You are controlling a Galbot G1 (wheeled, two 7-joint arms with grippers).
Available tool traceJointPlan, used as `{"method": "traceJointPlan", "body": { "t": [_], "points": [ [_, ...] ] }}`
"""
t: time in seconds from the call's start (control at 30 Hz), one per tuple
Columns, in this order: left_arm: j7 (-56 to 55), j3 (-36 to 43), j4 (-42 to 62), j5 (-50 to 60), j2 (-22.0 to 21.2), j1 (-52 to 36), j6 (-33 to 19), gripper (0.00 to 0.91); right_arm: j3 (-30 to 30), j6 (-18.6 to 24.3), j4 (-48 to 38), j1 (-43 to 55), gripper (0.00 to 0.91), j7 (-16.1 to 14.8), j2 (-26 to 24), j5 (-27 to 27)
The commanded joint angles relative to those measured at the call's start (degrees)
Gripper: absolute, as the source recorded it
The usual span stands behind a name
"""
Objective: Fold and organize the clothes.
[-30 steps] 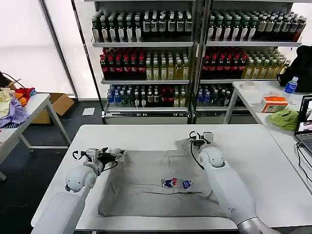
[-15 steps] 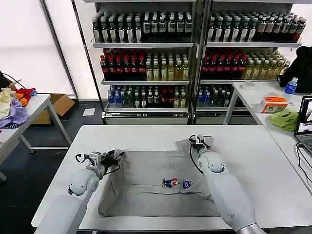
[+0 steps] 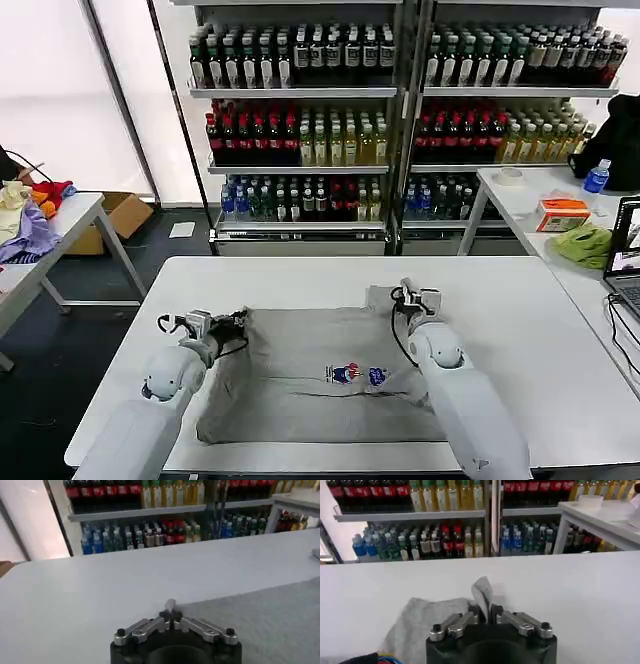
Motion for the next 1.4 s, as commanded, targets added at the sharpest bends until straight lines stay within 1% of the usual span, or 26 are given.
{"method": "traceJointPlan", "body": {
  "t": [0.03,0.13,0.33,0.5,0.63,0.83,1.0,1.13,1.27,1.4],
  "points": [
    [0.0,-0.1,-1.4,-0.1,-0.2,0.1,-1.1,0.0,1.4,0.8,6.0,-0.6,0.0,0.3,-0.3,0.9],
    [-0.5,-0.5,-4.0,-0.1,-0.3,0.4,-2.6,0.0,2.2,0.8,9.2,-0.5,0.0,0.5,-0.8,2.2],
    [-1.5,-2.0,-7.5,-0.7,0.3,0.8,-6.1,0.0,3.3,0.7,16.6,-1.3,0.0,1.0,-1.1,2.4],
    [-1.5,-3.1,-10.4,-1.2,1.6,2.9,-6.4,0.0,3.5,0.1,22.2,-4.2,0.0,1.3,-1.6,2.6],
    [-1.3,-3.8,-13.0,-0.8,2.6,5.3,-6.2,0.0,3.8,-0.6,29.3,-10.8,0.0,2.3,-1.9,2.2],
    [-0.3,-5.2,-17.2,-0.7,5.1,10.7,-6.2,0.0,6.3,-0.5,34.6,-20.8,0.0,3.9,-1.0,0.6],
    [-0.1,-5.5,-19.4,-0.4,5.3,13.9,-6.1,0.0,9.8,-0.5,40.9,-29.5,0.0,5.1,-0.5,0.1],
    [-0.1,-5.6,-20.9,0.2,4.8,16.1,-5.8,0.0,12.8,0.0,43.3,-35.1,0.0,5.2,-0.8,0.1],
    [0.1,-5.5,-21.8,0.9,4.8,17.8,-5.8,0.0,15.4,0.8,44.0,-39.4,0.0,5.6,-1.1,0.4],
    [0.2,-5.6,-22.0,1.5,4.8,19.2,-6.3,0.0,16.3,1.5,44.3,-42.0,0.0,6.3,-0.8,0.5]
  ]
}}
